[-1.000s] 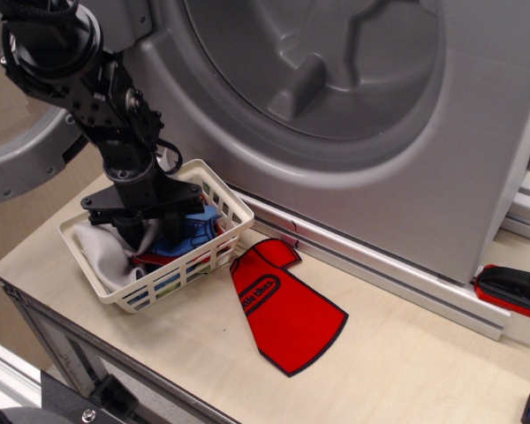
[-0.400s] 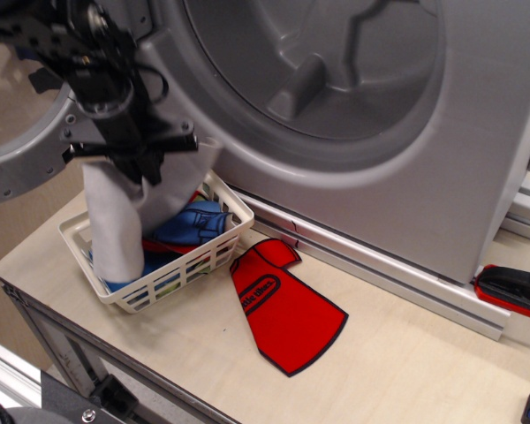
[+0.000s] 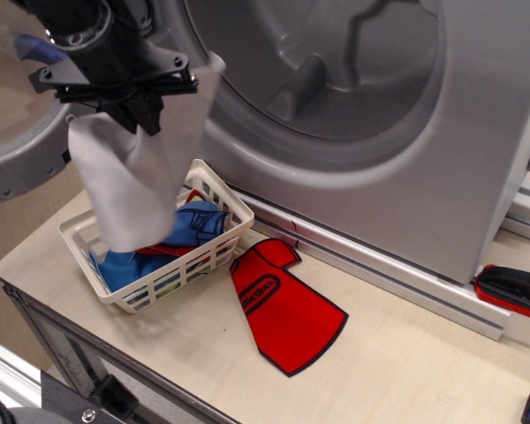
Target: Put clothes in laundry machine
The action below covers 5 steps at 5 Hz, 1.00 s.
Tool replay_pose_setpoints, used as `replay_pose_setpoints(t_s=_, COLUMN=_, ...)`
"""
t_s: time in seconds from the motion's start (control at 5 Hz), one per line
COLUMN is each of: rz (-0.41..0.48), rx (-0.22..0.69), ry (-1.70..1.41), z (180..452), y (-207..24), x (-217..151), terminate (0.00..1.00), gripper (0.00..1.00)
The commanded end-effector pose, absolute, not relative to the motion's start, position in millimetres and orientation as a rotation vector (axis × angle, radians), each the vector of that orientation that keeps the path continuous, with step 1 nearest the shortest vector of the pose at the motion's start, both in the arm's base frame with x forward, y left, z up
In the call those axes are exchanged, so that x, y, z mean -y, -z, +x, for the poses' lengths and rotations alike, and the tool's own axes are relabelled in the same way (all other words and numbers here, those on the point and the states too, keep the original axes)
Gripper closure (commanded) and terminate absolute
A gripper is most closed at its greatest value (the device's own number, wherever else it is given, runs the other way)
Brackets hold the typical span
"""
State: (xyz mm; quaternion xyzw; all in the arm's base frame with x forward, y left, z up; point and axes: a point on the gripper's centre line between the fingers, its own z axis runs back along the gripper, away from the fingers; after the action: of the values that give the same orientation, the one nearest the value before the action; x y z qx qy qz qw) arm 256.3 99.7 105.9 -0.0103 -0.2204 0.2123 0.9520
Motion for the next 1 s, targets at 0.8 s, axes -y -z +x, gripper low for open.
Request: replay_pose_setpoints(t_s=0.8, rz=-0.131, rx=0.793, ry=-0.23, z=353.2, y=-151.2, x=-34.6, terminate=0.0, gripper=1.0)
